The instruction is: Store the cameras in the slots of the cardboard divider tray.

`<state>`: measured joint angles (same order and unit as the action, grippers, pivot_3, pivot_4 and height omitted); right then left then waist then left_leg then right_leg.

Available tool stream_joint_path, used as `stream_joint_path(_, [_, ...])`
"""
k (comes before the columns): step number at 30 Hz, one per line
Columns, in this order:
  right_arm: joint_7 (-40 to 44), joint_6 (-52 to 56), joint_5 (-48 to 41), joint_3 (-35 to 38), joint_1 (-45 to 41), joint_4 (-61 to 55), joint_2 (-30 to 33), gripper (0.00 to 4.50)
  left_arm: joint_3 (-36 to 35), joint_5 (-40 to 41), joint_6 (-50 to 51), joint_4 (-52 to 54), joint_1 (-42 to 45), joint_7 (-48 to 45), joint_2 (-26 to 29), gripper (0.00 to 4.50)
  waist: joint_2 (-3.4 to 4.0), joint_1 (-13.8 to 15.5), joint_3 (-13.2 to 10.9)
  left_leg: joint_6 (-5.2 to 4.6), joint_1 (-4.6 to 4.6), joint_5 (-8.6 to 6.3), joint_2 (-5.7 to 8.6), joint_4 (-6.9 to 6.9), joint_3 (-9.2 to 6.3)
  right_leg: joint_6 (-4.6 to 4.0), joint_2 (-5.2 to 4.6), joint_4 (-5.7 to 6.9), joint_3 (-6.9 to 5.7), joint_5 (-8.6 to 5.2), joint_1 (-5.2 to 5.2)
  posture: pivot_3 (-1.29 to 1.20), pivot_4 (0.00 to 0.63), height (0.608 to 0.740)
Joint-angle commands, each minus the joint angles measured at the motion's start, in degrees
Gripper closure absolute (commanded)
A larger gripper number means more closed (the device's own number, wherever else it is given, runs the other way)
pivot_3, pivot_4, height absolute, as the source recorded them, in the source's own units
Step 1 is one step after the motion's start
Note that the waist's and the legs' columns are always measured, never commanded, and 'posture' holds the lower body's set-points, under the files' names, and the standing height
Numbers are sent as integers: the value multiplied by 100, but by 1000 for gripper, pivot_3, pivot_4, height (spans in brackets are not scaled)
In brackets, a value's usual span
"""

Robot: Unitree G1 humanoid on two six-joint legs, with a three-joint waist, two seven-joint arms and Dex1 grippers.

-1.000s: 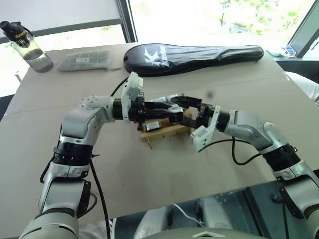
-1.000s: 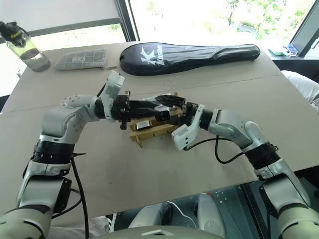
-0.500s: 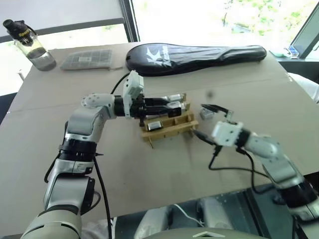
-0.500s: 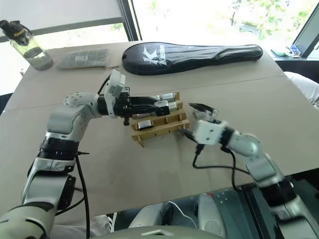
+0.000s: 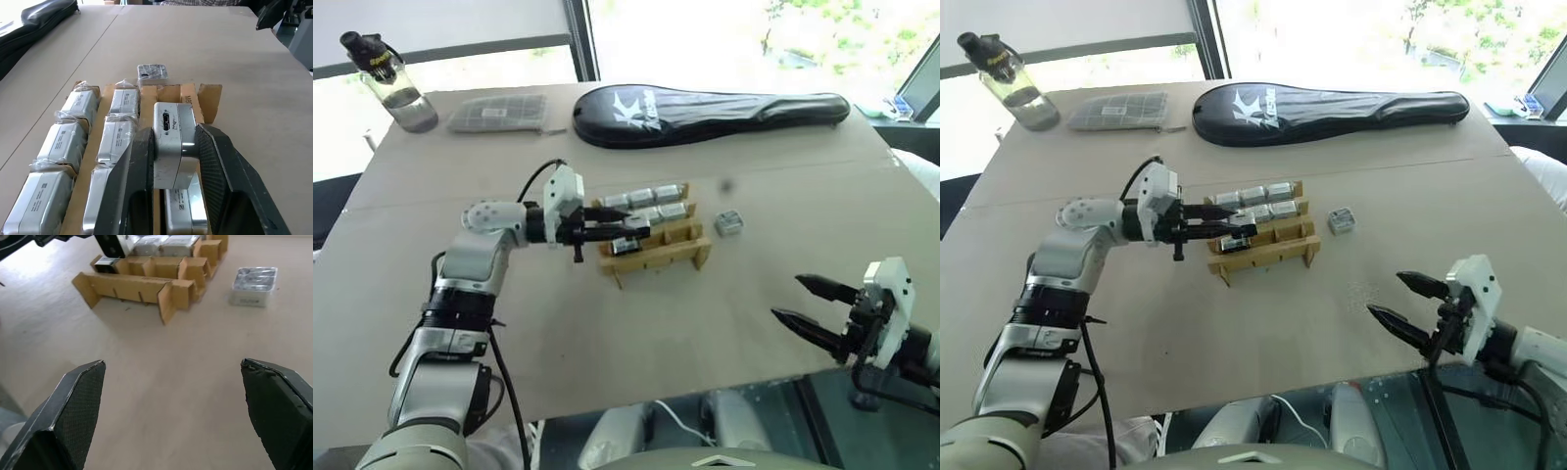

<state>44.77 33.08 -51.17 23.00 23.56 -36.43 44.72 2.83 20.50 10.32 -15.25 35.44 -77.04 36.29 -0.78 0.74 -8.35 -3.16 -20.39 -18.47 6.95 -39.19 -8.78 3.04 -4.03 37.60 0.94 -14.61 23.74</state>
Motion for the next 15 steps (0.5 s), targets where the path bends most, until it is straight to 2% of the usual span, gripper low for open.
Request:
stream_joint_path(1, [786,-505,40,462,224,167,-54,99,-119,103,-84,193,-54,40,-53,3801,0,10,0,0,0,0,0,0,-1,0,0,0,0,0,0,0,150,740])
stream_joint_path(7, [1536,-849,363,508,427,362,74,99,-98,156,116,436,-189,116,-118,3801,-1,7,1,-2,0,-1,3,-3,-3,0,-2,-1,-3,0,-1,0,150,740])
stream_joint_path(15, [1775,-1041,258,477,107,534,-122,99,31,36,220,498,-322,307,-242,3801,-1,12,1,-2,1,-1,3,-3,-3,0,-3,0,-3,0,-3,0,150,740])
